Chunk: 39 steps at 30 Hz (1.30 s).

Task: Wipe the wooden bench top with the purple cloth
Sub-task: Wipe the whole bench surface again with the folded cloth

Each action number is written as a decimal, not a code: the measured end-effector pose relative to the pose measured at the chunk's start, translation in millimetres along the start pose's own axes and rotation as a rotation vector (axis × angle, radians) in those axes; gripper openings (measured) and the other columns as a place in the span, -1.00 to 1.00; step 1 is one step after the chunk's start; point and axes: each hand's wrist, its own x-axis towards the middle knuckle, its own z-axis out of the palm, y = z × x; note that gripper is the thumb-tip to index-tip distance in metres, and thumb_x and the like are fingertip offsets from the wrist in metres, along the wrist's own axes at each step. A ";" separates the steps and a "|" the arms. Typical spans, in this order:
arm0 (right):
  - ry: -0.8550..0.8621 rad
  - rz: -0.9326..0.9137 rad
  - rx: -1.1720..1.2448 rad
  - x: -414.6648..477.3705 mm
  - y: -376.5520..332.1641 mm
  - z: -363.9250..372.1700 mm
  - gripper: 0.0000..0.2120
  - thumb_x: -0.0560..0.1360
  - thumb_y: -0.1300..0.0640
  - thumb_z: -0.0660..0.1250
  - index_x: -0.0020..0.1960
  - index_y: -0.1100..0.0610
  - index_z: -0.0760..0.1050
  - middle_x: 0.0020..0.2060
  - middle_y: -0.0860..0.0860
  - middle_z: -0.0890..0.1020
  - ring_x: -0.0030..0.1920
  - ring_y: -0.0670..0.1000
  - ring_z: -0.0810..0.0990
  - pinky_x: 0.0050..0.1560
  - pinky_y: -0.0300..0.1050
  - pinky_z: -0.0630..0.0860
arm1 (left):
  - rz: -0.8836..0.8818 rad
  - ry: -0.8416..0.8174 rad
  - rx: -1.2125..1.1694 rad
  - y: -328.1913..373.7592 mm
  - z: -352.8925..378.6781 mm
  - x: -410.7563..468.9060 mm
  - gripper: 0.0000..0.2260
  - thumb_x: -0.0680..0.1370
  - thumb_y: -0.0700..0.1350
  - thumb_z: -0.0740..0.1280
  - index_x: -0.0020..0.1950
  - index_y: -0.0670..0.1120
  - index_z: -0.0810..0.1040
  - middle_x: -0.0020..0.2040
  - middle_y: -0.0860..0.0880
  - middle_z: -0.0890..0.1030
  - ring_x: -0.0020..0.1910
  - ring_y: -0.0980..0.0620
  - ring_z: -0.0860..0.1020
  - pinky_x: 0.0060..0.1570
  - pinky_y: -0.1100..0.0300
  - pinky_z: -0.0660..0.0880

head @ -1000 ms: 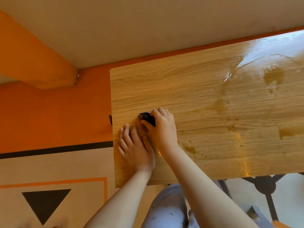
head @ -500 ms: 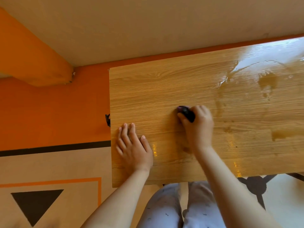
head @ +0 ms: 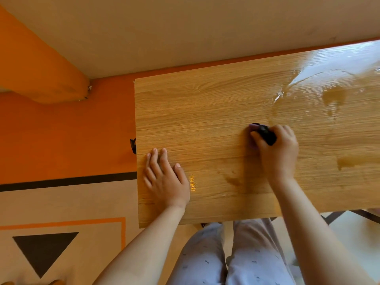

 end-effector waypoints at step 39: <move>-0.157 -0.257 -0.122 -118.2 -28.6 20.9 -0.72 0.44 -0.06 0.33 -0.24 0.16 0.44 -0.32 0.03 0.49 -0.26 0.07 0.47 -0.24 -0.09 0.34 | 0.005 0.001 -0.028 -0.4 1.1 0.9 -0.54 0.56 0.00 0.14 0.46 -0.07 0.32 0.49 -0.09 0.29 0.51 -0.12 0.17 0.42 -0.09 0.07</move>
